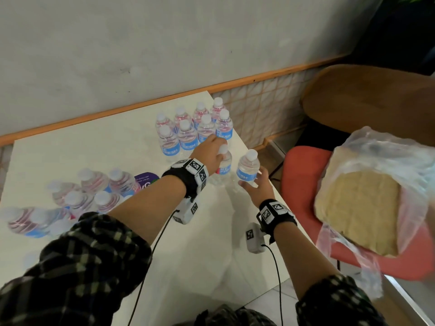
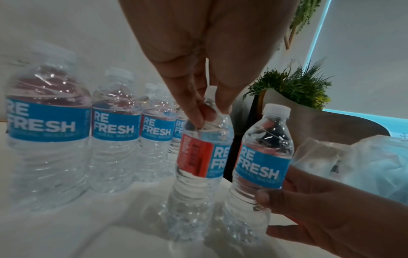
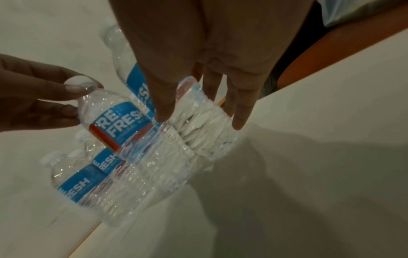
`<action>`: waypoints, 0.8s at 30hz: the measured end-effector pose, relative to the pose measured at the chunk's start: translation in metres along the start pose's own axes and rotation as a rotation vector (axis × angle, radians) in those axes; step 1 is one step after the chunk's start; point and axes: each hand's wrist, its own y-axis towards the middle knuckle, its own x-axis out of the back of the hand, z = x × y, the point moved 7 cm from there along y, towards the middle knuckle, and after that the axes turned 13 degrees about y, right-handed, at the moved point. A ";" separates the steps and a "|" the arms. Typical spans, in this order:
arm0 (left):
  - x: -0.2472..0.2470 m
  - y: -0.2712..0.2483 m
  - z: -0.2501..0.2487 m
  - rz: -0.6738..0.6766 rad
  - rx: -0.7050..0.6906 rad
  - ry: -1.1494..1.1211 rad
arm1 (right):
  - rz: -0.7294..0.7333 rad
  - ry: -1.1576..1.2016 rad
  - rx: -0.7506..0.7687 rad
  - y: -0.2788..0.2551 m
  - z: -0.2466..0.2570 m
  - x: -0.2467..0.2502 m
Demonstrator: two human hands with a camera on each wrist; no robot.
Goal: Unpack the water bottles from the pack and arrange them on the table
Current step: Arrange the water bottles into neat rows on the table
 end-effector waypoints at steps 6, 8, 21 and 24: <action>-0.003 0.002 0.006 0.040 0.020 -0.057 | 0.089 0.092 -0.024 0.024 -0.005 -0.016; -0.001 0.001 0.011 0.059 0.053 -0.054 | 0.114 0.113 -0.035 0.030 -0.004 -0.025; 0.049 -0.019 0.088 0.202 0.189 0.203 | 0.178 0.071 -0.053 0.036 -0.014 -0.049; 0.054 -0.023 0.096 0.234 0.212 0.242 | 0.157 0.064 -0.096 0.033 -0.020 -0.049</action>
